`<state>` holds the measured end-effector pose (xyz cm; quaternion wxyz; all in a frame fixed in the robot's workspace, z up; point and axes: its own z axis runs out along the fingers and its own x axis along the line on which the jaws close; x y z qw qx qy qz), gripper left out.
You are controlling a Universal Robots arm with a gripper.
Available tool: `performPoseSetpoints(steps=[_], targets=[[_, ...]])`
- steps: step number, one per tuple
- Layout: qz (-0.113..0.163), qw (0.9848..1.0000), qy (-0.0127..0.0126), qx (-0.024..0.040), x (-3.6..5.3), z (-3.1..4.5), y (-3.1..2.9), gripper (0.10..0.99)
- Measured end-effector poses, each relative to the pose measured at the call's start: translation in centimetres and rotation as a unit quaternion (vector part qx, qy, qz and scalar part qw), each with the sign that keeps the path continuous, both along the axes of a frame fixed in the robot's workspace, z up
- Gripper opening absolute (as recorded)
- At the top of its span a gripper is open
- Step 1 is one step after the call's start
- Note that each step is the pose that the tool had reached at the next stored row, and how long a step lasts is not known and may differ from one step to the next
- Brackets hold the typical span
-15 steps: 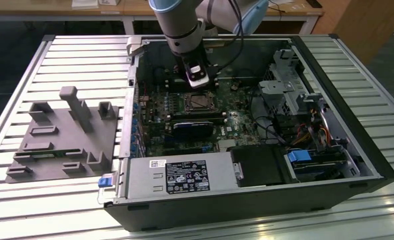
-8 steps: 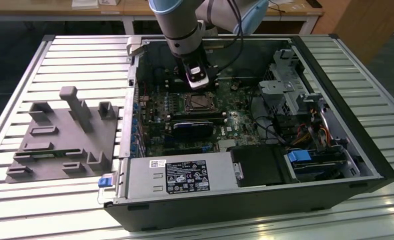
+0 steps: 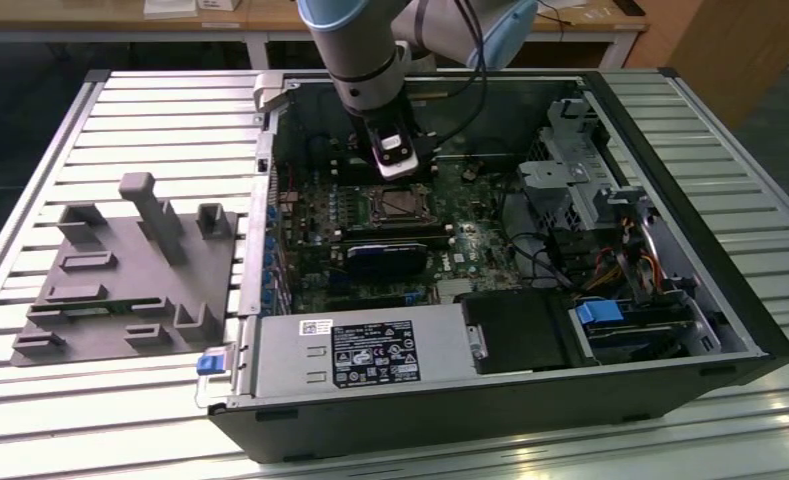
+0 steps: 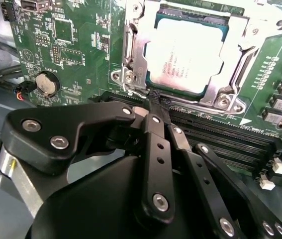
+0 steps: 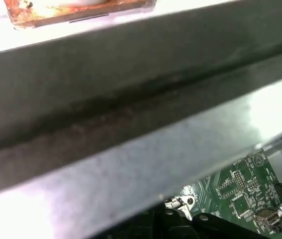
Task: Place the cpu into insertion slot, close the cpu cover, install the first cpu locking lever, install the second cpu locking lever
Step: 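Install the first cpu locking lever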
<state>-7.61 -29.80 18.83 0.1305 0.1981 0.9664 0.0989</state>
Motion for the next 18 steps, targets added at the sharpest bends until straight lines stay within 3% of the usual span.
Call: performPoseSetpoints(steps=[2,7,18], targets=[[0.000,1.0000,0.0000,0.0036,0.00,0.00,0.00,0.102],[0.000,1.0000,-0.0004,0.0043,0.02,0.20,0.02,0.102],[0.000,1.0000,-0.0001,0.0038,0.00,2.78,0.01,0.102]])
